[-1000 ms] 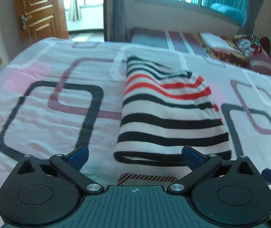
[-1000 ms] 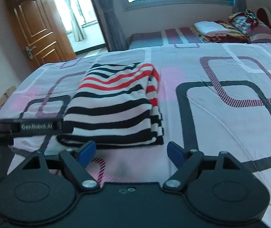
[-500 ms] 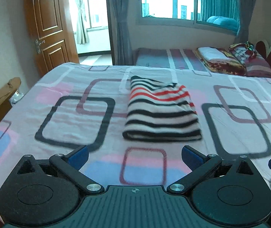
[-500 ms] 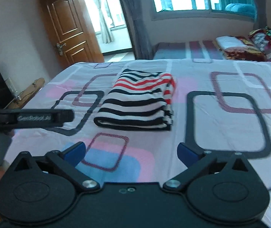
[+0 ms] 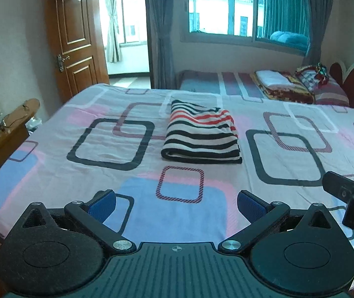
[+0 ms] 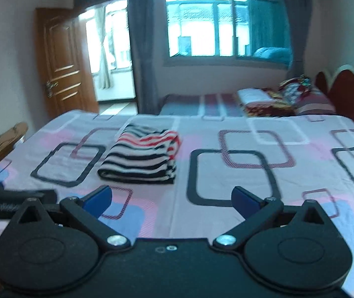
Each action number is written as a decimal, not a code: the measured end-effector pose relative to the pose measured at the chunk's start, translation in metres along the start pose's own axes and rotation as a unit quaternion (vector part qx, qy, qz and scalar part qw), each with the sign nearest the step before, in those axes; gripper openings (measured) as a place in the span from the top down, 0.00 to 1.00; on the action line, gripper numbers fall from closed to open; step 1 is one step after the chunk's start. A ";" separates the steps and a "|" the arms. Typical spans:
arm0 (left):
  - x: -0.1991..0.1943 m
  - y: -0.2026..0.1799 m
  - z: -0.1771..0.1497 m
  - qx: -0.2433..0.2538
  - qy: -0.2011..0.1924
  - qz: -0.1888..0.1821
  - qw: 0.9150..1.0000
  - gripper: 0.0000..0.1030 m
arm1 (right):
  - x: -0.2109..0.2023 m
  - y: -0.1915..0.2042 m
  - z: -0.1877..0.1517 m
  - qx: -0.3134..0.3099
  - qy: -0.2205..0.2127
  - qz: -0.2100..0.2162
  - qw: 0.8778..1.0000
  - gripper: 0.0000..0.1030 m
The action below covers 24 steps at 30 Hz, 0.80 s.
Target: Fold small clothes
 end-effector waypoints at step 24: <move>-0.044 -0.001 0.000 -0.011 -0.031 0.010 0.999 0.00 | -0.041 -0.014 -0.005 0.021 -0.026 -0.016 0.999 0.01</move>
Point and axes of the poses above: each gripper's, at about its wrist camera, not at the fingertips, and x roughly the way its jaws point, y to its left, z to its top, the point moved 9 cm from there along x, roughly the way its jaws point, and after that the axes turned 6 degrees about x, right-handed, at the moved point
